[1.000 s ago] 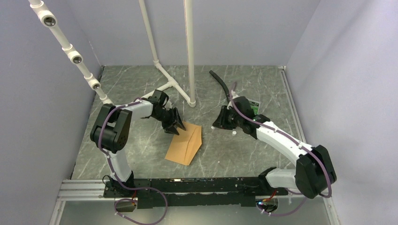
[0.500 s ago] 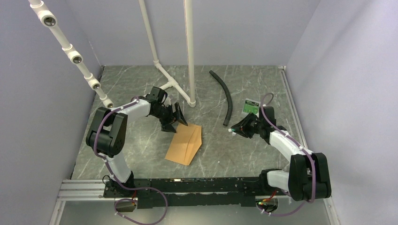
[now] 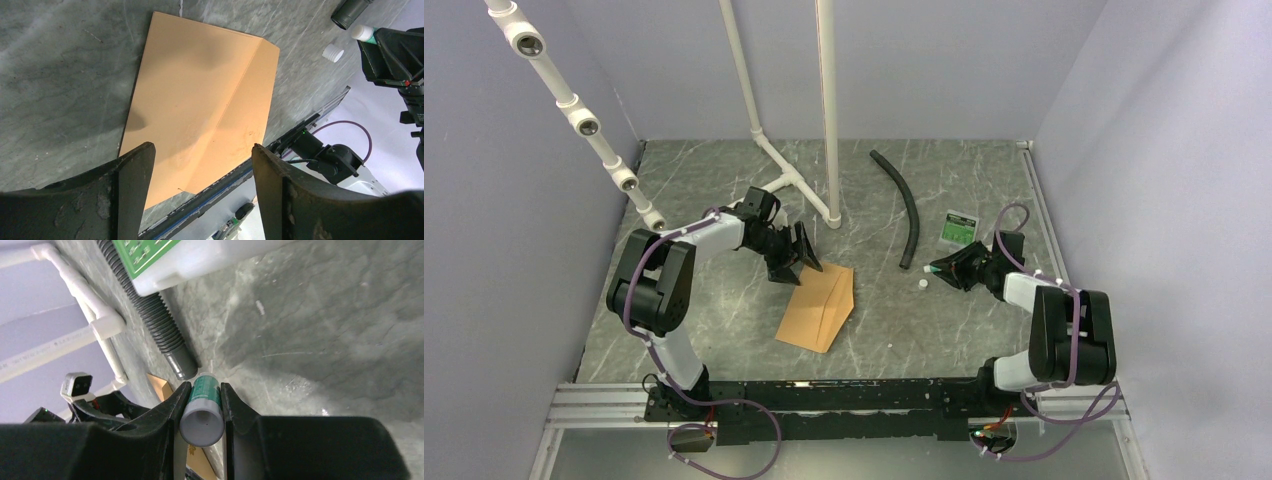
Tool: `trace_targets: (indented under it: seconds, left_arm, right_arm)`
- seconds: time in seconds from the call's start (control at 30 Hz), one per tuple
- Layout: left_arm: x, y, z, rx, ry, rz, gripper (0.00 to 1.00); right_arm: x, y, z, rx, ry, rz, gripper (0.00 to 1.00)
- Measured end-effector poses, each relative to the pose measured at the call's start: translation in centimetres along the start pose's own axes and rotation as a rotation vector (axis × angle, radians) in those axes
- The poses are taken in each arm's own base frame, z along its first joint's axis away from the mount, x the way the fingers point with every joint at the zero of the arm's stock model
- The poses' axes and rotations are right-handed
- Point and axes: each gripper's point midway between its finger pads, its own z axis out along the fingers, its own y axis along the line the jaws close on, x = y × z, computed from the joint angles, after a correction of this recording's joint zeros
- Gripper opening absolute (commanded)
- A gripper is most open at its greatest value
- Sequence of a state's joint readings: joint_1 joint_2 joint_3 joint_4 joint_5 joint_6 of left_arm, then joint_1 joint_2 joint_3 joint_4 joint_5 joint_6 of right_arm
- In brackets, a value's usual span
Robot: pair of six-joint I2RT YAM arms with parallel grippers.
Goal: Place the letter into the envelope and seal it
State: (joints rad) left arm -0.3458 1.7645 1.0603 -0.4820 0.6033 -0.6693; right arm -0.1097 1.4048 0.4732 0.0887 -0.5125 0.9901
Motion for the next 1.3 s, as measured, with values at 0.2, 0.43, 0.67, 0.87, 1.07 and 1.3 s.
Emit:
trace_targets:
  seconds: [0.2, 0.43, 0.67, 0.87, 1.07, 1.3]
  left_arm:
    - [0.2, 0.1, 0.0, -0.004, 0.007, -0.005, 0.74]
    - [0.9, 1.0, 0.0, -0.038, 0.025, -0.024, 0.73]
    - [0.7, 0.4, -0.9, -0.036, -0.005, -0.009, 0.50]
    - [1.2, -0.1, -0.8, 0.007, -0.019, 0.019, 0.36]
    - [2.9, -0.1, 0.6, -0.028, 0.008, 0.043, 0.24]
    - [4.2, 3.6, 1.8, -0.186, -0.018, -0.009, 0.18]
  right_arm:
    - [-0.6, -0.7, 0.3, -0.004, -0.009, 0.040, 0.52]
    - [-1.3, -0.3, -1.0, 0.006, -0.067, 0.010, 0.63]
    - [-1.4, 1.3, -4.1, -0.019, -0.145, -0.098, 0.34]
    - [0.8, 2.0, -5.4, -0.031, -0.117, -0.231, 0.13]
    - [7.4, 2.5, -4.4, -0.072, 0.054, -0.396, 0.01]
    - [12.6, 0.6, -1.5, -0.013, 0.231, -0.467, 0.01]
